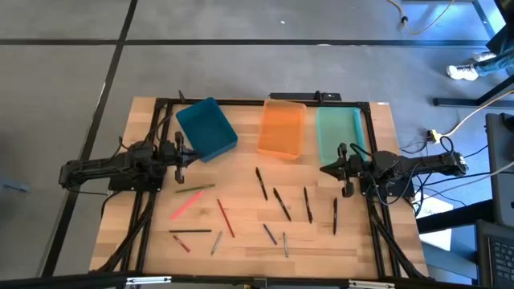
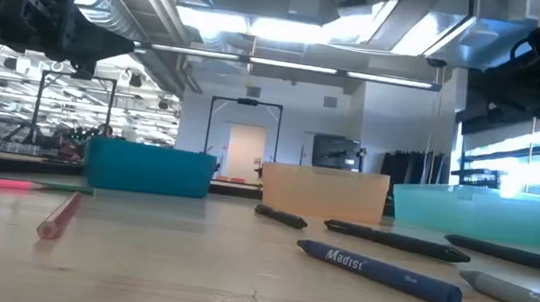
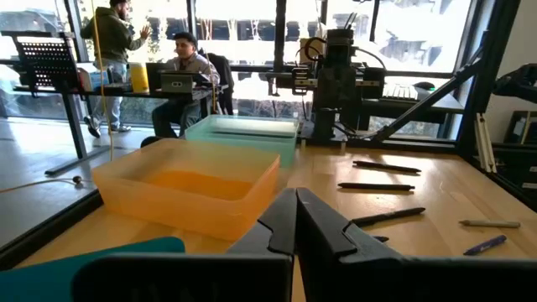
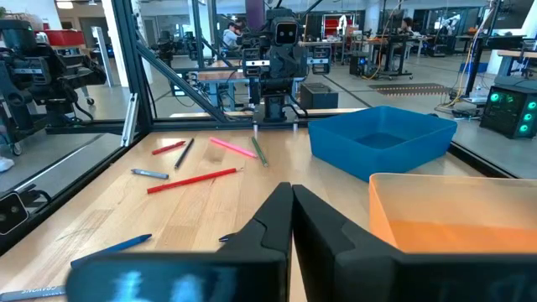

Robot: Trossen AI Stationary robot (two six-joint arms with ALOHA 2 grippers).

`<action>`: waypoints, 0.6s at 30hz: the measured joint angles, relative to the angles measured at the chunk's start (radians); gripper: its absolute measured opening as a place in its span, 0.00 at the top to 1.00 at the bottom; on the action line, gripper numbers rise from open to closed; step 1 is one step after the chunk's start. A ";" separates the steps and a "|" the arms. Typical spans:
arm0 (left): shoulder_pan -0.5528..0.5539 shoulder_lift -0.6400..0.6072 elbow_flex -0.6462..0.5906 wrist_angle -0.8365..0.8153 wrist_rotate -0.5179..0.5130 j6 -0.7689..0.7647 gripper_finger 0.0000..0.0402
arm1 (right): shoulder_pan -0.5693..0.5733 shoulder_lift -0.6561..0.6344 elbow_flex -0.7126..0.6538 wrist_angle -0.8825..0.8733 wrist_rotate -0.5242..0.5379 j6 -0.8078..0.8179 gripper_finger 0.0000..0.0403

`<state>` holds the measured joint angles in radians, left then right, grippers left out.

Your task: Sort crayons/erasers/pens/pencils in bins

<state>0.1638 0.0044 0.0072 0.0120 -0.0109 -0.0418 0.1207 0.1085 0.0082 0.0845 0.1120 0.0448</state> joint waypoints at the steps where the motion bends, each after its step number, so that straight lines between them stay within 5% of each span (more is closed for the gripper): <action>1: 0.000 0.000 0.000 0.000 0.000 0.000 1.00 | 0.000 0.000 0.000 0.000 0.000 0.000 0.96; 18: 0.000 0.000 0.000 0.000 -0.013 0.027 1.00 | 0.000 0.000 0.000 0.000 0.000 0.000 0.96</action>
<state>0.1639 0.0044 0.0071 0.0120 -0.0238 -0.0147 0.1207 0.1084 0.0082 0.0846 0.1123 0.0448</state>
